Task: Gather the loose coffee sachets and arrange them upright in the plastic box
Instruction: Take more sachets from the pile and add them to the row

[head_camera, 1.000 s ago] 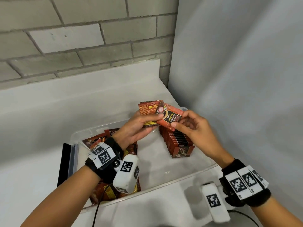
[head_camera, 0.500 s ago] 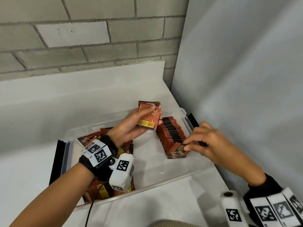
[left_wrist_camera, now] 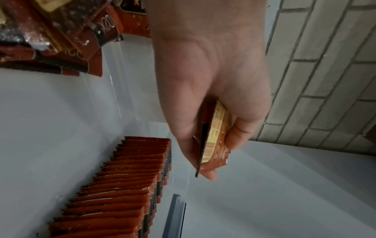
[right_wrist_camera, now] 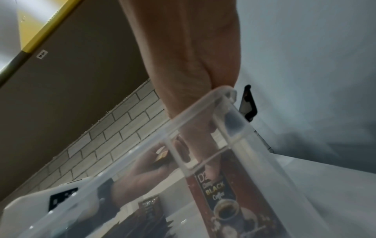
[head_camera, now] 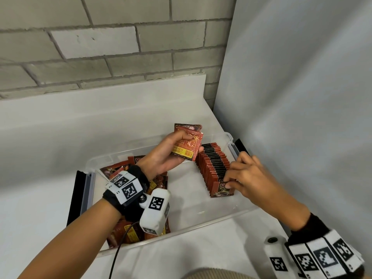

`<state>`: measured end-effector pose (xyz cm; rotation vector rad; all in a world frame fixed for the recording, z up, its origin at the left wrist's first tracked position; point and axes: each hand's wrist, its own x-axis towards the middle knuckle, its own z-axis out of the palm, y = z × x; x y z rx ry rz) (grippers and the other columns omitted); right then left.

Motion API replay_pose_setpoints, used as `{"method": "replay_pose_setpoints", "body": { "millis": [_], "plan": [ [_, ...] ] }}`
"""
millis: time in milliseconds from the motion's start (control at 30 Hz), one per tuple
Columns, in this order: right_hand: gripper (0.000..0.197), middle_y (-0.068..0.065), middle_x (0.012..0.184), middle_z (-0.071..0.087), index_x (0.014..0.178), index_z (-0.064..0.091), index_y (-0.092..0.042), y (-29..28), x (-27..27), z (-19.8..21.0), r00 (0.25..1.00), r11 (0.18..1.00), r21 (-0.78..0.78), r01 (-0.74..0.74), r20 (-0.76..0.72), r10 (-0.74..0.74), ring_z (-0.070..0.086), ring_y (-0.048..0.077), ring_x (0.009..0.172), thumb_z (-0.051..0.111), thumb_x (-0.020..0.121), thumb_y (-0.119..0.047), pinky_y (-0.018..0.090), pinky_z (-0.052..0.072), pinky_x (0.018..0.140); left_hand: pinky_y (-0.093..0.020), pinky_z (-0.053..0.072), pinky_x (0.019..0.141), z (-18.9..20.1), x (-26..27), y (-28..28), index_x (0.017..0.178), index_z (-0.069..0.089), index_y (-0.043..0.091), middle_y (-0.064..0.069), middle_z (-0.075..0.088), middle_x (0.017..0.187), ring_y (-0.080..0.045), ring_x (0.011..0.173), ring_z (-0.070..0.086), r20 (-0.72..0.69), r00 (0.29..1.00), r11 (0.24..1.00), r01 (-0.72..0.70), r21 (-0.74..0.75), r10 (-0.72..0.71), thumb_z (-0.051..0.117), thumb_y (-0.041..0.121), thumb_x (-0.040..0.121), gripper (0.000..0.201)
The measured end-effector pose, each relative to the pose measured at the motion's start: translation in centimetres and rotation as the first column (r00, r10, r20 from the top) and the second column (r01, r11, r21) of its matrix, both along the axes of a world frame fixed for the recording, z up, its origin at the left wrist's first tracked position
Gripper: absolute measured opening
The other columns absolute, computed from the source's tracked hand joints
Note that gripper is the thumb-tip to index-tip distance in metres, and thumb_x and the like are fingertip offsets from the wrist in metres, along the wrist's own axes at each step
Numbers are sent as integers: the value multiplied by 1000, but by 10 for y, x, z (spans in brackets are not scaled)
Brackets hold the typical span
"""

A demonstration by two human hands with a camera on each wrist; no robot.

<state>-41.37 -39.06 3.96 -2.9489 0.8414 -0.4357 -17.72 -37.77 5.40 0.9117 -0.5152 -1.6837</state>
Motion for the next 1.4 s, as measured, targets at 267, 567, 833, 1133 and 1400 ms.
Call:
{"method": "replay_pose_setpoints", "body": {
  "millis": [267, 567, 833, 1133, 1400],
  "plan": [
    [11, -9, 68, 62, 68, 71, -17, -2, 1, -2, 997, 997, 70, -29, 71, 24, 33, 11, 79, 78, 63, -23, 19, 37, 69, -26, 55, 64, -3, 0, -2, 125, 58, 8, -7, 66, 96, -16, 77, 66, 78, 997, 999, 19, -28, -17, 63, 10, 71, 54],
    [13, -7, 72, 61, 76, 73, -12, -2, -1, 3, 987, 982, 188, 8, 159, -39, 39, 10, 81, 77, 66, -19, 11, 37, 72, -31, 58, 77, -6, 0, 0, 115, 64, 14, -8, 73, 97, -20, 86, 70, 86, 994, 991, 76, -111, -67, 64, -1, 74, 44],
    [21, -11, 75, 62, 92, 71, -20, 10, 24, 36, 825, 793, 605, 73, 410, -388, 53, -2, 72, 80, 73, -21, 7, 40, 66, -35, 57, 77, -8, -3, 0, 110, 69, 13, -13, 71, 99, -26, 91, 70, 108, 986, 975, 143, -172, -126, 91, 9, 54, 61],
    [19, -10, 73, 67, 83, 63, -29, 6, 40, 15, 718, 658, 751, -56, 488, -496, 60, 4, 69, 76, 77, -16, 18, 48, 70, -34, 56, 83, -8, -10, 2, 106, 72, 13, -15, 69, 108, -26, 99, 68, 89, 980, 968, 193, -159, -180, 94, 29, 51, 61],
    [15, -7, 83, 72, 85, 68, -17, 13, 33, 17, 521, 636, 732, -242, 652, -551, 67, 7, 78, 73, 75, -6, 13, 50, 74, -32, 56, 74, -6, -13, 1, 111, 66, 11, -13, 67, 100, -19, 82, 64, 22, 962, 962, 273, 0, -272, 83, 61, 53, 78]
  ]
}}
